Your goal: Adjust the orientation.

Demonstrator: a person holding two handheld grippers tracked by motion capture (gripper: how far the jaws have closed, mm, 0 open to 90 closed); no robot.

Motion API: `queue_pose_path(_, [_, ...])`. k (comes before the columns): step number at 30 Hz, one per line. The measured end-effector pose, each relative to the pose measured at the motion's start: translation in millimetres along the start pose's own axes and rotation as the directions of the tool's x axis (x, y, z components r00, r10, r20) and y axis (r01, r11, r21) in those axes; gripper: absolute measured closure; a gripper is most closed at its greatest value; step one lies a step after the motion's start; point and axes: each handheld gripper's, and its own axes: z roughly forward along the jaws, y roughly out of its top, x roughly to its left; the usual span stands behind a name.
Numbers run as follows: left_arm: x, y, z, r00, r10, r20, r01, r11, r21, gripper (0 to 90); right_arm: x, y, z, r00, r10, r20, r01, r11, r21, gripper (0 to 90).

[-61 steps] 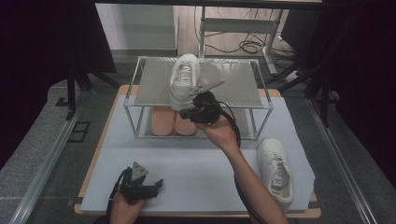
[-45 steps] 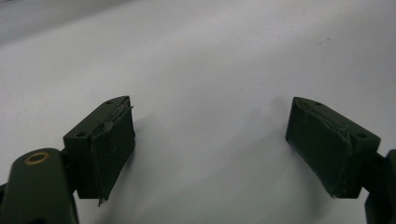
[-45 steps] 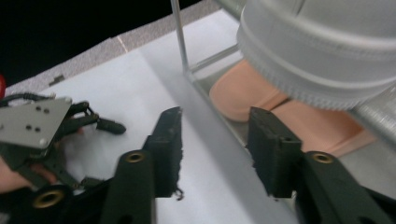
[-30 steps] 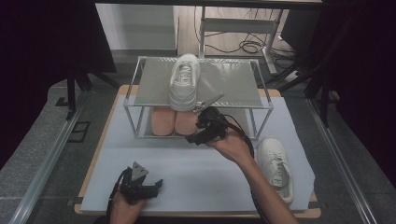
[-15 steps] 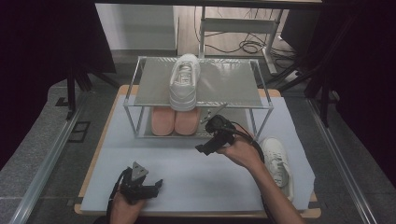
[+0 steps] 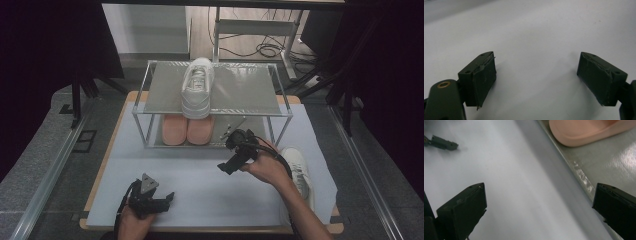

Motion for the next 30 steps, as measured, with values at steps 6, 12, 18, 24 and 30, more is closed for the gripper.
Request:
queue_pose_path(6, [0.0, 0.0, 0.0, 1.0000, 0.000, 0.000, 0.000, 1.0000, 0.000, 15.5, -1.7, -9.1, -3.6, 0.9999, 0.011, 0.013, -0.011, 1.000, 0.024, 0.0])
queue_pose_path(12, [0.1, -0.1, -0.3, 1.0000, 0.003, 0.000, -0.003, 1.0000, 0.002, 15.5, -4.8, -19.2, -10.9, 0.9987, 0.048, 0.016, -0.048, 0.998, 0.029, 2.8])
queue_pose_path(18, [0.1, -0.2, -0.3, 1.0000, 0.004, -0.001, -0.004, 1.0000, 0.002, 15.5, -9.7, -31.6, -16.7, 0.9962, 0.087, 0.000, -0.087, 0.995, 0.042, 6.7])
queue_pose_path(24, [0.3, -0.2, -0.5, 1.0000, 0.006, 0.000, -0.006, 1.0000, 0.004, 15.5, -15.6, -42.6, -21.4, 0.9883, 0.152, 0.001, -0.152, 0.986, 0.064, 25.9])
queue_pose_path(30, [0.3, -0.2, -0.5, 1.0000, 0.007, 0.000, -0.007, 1.0000, 0.005, 15.6, -24.7, -55.6, -28.1, 0.9841, 0.176, 0.022, -0.178, 0.982, 0.066, 42.8])
